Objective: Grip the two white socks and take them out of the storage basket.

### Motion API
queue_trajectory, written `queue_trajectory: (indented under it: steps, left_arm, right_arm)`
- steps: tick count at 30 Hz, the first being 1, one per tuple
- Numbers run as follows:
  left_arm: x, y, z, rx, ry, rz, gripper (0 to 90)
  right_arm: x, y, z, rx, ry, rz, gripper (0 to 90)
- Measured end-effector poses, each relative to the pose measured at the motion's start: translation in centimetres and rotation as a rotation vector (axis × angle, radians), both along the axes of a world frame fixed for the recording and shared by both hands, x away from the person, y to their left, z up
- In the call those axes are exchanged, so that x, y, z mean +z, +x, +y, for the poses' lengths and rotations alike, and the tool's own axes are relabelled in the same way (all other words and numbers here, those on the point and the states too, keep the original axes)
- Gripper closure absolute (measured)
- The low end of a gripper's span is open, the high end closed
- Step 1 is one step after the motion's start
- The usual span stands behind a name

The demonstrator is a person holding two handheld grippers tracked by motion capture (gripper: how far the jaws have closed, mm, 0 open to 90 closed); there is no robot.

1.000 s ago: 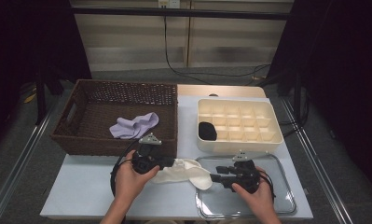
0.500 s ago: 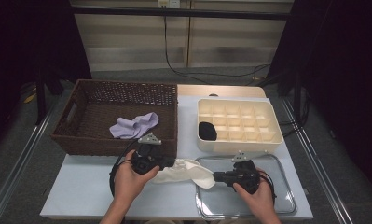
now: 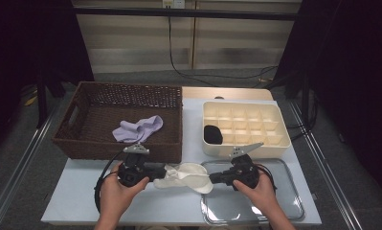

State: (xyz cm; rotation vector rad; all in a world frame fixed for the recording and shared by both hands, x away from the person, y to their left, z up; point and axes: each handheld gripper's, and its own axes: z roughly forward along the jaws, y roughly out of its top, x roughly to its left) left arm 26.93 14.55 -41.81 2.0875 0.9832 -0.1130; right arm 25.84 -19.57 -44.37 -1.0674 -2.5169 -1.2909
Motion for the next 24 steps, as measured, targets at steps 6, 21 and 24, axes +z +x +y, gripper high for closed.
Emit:
queue_trajectory:
  steps: [6,21,24]
  left_arm:
    - [-1.2,0.3,0.8,0.019,0.032,0.029,84.0]
    - [-2.1,0.8,1.0,0.050,0.091,-0.073,67.2]
    - [-1.9,0.8,1.0,0.054,0.078,-0.091,63.3]
  right_arm:
    - [-0.8,1.5,0.8,0.015,0.000,0.049,86.6]
    - [-2.0,2.5,0.2,-0.140,-0.026,-0.009,75.7]
    - [-1.6,2.2,0.1,-0.155,-0.029,-0.028,75.7]
